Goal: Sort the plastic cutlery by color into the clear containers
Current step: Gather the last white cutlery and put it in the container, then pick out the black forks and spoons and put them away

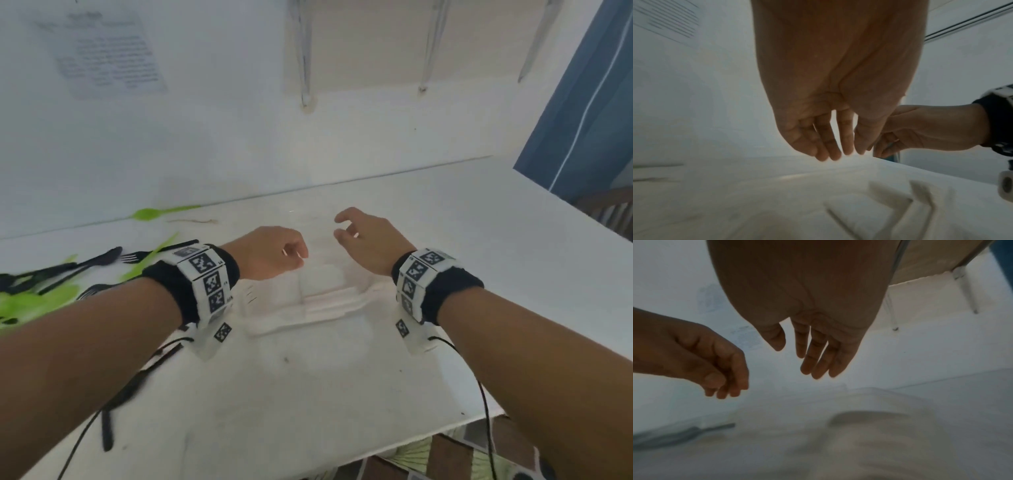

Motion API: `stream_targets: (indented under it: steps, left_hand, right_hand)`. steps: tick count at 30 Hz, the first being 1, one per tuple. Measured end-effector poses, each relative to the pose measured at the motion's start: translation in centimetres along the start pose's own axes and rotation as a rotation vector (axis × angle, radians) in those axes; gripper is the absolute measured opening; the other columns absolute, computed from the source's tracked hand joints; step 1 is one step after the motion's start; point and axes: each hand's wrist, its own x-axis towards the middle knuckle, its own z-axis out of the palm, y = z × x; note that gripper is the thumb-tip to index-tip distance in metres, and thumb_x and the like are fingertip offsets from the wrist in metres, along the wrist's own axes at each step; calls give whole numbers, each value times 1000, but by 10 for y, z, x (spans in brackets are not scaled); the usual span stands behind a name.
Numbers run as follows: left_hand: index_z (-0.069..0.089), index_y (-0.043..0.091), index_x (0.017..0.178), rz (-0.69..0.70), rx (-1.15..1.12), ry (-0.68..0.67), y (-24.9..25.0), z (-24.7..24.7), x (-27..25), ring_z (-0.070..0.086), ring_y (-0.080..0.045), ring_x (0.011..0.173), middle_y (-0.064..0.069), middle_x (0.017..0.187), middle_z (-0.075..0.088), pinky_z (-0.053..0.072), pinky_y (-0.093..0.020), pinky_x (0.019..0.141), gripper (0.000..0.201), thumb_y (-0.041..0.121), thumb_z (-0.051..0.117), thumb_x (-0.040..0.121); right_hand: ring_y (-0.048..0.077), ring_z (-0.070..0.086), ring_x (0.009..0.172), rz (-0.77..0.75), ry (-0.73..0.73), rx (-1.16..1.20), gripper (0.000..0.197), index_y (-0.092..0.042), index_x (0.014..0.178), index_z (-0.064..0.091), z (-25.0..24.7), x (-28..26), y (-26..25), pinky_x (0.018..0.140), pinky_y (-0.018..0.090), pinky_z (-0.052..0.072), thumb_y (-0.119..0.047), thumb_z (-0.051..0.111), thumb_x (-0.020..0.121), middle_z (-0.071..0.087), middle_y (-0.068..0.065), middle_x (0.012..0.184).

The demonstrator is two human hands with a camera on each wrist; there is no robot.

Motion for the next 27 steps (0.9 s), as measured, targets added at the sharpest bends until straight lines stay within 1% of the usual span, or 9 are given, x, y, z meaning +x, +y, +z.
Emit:
stream_targets:
  steps: [4,8,10,12,15,19,22,25,27]
  left_hand:
    - [48,28,144,-210,-85,144,-40,-26,-34,56,-14,113,2,130,58,44,-33,99,59,51,67,93]
    - [28,24,159,-365,-93,131,-88,-45,-76,49,-20,136,-6,154,47,39,-35,111,83,57,65,92]
    - [28,23,159,-415,-71,127,-114,-50,-99,51,-21,134,-5,151,49,38,-34,110,82,58,63,93]
    - [33,23,157,-448,-56,107,-139,-54,-122,56,-21,123,-3,141,57,43,-35,104,78,60,60,94]
    - [39,23,153,-481,-26,70,-177,-53,-157,58,-18,114,0,136,60,44,-32,95,73,61,59,94]
    - [44,23,150,-481,31,6,-226,-43,-193,56,-20,122,0,139,59,43,-33,102,69,61,59,94]
    - [50,23,143,-457,25,-23,-254,-37,-207,57,-20,118,-1,133,61,45,-34,101,61,59,60,95]
    - [56,26,133,-399,14,-16,-267,-31,-214,61,-17,103,3,120,65,49,-32,89,47,55,61,96]
    - [58,26,128,-315,5,-3,-266,-28,-216,59,-9,90,6,112,65,47,-27,76,34,44,60,99]
  right_hand:
    - [21,57,115,-2,-136,134,55,-31,146,41,20,19,-51,100,35,41,-60,46,100,61,-2,127]
    - [23,57,120,-37,-204,149,61,-32,144,44,51,36,-106,107,41,42,-70,46,95,59,1,138]
    - [24,59,118,-72,-235,123,61,-32,141,47,72,39,-138,106,42,43,-71,46,95,59,2,138]
    - [24,58,119,-107,-253,86,60,-30,139,49,96,42,-171,104,40,43,-71,45,95,59,3,139]
    - [24,57,117,-129,-277,22,58,-26,140,49,139,43,-212,95,35,41,-67,44,98,59,4,135]
    - [26,54,124,-96,-367,-94,56,-22,138,51,194,39,-239,93,35,39,-63,43,100,58,5,133]
    - [25,58,111,-65,-354,-199,34,-19,121,57,218,36,-241,90,35,45,-46,52,100,63,3,115]
    - [28,61,104,-56,-324,-393,20,-18,113,60,231,32,-233,92,38,53,-23,55,94,65,7,115]
    - [29,62,104,-61,-327,-494,24,-19,117,61,237,29,-228,91,38,54,-23,57,93,64,8,117]
